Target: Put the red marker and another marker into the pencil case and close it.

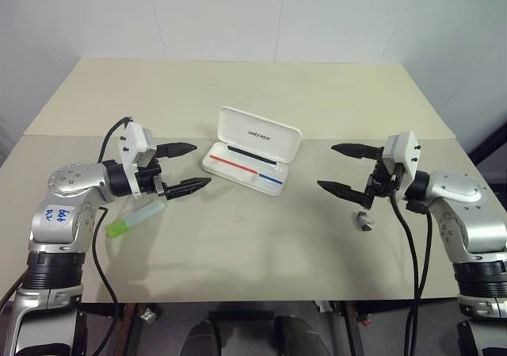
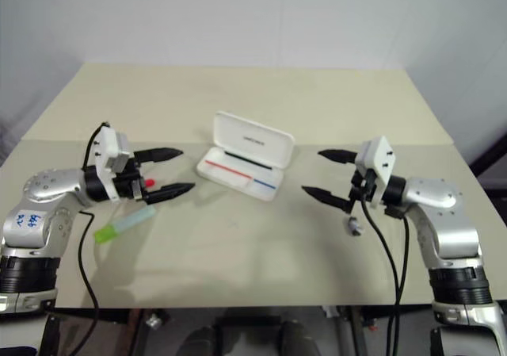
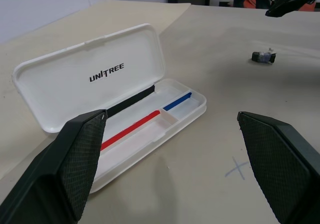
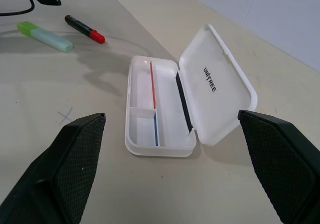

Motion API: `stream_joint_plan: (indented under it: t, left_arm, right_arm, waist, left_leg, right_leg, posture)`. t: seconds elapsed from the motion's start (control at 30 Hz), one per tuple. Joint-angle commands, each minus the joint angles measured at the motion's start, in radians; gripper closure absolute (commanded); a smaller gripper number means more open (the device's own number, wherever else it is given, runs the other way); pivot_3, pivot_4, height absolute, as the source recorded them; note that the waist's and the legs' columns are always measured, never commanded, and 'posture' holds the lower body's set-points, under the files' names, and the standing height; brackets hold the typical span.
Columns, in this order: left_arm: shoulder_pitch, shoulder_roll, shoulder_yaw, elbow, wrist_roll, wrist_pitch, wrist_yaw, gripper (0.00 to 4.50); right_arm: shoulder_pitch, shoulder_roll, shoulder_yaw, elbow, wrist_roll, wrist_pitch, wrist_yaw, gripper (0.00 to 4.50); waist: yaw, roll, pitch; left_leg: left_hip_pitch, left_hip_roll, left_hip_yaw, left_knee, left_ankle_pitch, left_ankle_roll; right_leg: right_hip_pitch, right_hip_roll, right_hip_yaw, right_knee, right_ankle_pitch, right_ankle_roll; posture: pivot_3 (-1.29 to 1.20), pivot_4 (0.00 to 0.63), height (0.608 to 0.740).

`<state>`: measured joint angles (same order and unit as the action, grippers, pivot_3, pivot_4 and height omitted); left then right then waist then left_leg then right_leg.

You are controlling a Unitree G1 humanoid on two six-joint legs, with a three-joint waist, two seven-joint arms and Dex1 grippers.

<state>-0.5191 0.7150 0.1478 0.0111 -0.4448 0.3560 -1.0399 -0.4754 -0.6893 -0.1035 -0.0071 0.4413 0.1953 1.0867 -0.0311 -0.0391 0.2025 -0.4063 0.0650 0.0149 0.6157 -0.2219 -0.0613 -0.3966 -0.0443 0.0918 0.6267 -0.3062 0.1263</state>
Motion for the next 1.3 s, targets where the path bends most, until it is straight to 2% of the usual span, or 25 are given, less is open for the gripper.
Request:
stream_joint_plan:
  t: [0.03, 0.23, 0.33, 0.43, 0.57, 0.67, 0.83, 1.13, 1.3]
  left_arm:
    - [-0.014, 0.015, 0.025, -0.039, -0.015, -0.014, 0.004, 0.05]
    - [-0.019, 0.021, 0.026, -0.026, -0.010, -0.050, -0.009, 0.05]
    - [-0.027, 0.047, 0.036, -0.005, -0.020, -0.071, -0.053, 0.05]
    - [-0.029, 0.083, 0.060, 0.007, -0.038, -0.071, -0.093, 0.05]
    - [-0.010, 0.105, 0.075, 0.013, -0.035, -0.080, -0.106, 0.05]
    - [0.041, 0.114, 0.111, -0.002, -0.037, -0.082, -0.089, 0.00]
    - [0.081, 0.110, 0.127, -0.022, -0.040, -0.085, -0.067, 0.00]
    - [0.088, 0.142, 0.122, 0.043, 0.001, -0.138, -0.088, 0.00]
    - [0.114, 0.168, 0.146, 0.046, -0.005, -0.142, -0.094, 0.00]
  right_arm:
    - [-0.027, 0.010, -0.009, 0.005, 0.006, -0.023, 0.001, 0.00]
    - [-0.088, 0.004, 0.036, 0.042, -0.026, 0.003, 0.016, 0.00]
    - [-0.157, -0.054, 0.144, 0.061, -0.166, 0.080, -0.002, 0.00]
    - [-0.230, -0.038, 0.189, 0.042, -0.154, 0.226, -0.016, 0.00]
    - [-0.258, -0.029, 0.226, 0.031, -0.169, 0.257, 0.005, 0.00]
    - [-0.284, 0.009, 0.276, 0.073, -0.202, 0.236, 0.009, 0.59]
    - [-0.296, 0.029, 0.307, 0.070, -0.216, 0.229, 0.038, 2.33]
    - [-0.397, 0.087, 0.461, 0.047, -0.255, 0.333, 0.134, 2.33]
    - [-0.432, 0.106, 0.530, 0.100, -0.309, 0.323, 0.163, 2.33]
  waist:
    - [0.000, 0.000, 0.000]
    - [-0.001, 0.000, 0.000]
    - [-0.004, 0.001, 0.000]
    - [-0.006, 0.000, 0.000]
    - [-0.003, 0.001, 0.000]
    - [-0.004, 0.000, 0.000]
    - [-0.002, 0.000, 0.000]
    - [-0.008, 0.000, 0.000]
    - [-0.008, 0.000, 0.000]
  left_leg:
    - [0.000, 0.000, 0.000, 0.000, 0.000, 0.000]
    - [0.000, 0.000, 0.000, 0.000, 0.000, 0.000]
    - [0.000, 0.000, 0.001, 0.000, 0.000, 0.000]
    - [0.000, 0.000, 0.002, 0.000, 0.000, 0.000]
    - [0.000, 0.001, 0.003, -0.002, -0.001, 0.000]
    - [-0.001, 0.001, 0.005, -0.002, -0.001, 0.000]
    - [-0.006, 0.001, 0.008, -0.001, -0.002, 0.000]
    - [-0.005, 0.002, 0.010, -0.001, -0.002, 0.000]
    - [-0.006, 0.001, 0.011, -0.001, -0.002, 0.000]
  right_leg:
    - [0.000, 0.000, 0.000, 0.000, 0.000, 0.000]
    - [0.000, 0.000, 0.000, 0.000, 0.000, 0.000]
    - [-0.001, 0.000, 0.001, 0.001, 0.000, 0.000]
    - [-0.003, 0.000, 0.001, 0.001, 0.000, -0.001]
    - [-0.004, 0.000, 0.001, 0.001, -0.001, -0.002]
    - [-0.006, 0.000, 0.002, 0.001, -0.001, -0.002]
    - [-0.014, 0.000, 0.004, 0.003, -0.001, -0.001]
    - [-0.015, 0.000, 0.006, 0.005, -0.001, -0.001]
    - [-0.016, 0.000, 0.006, 0.005, -0.001, -0.001]
  posture:
    - [0.00, 0.150, 0.740]
    - [0.00, 0.150, 0.740]
    - [0.00, 0.150, 0.740]
    - [0.00, 0.150, 0.740]
    - [0.00, 0.150, 0.740]
    - [0.00, 0.150, 0.740]
    - [0.00, 0.150, 0.740]
    - [0.00, 0.150, 0.740]
    - [0.00, 0.150, 0.740]
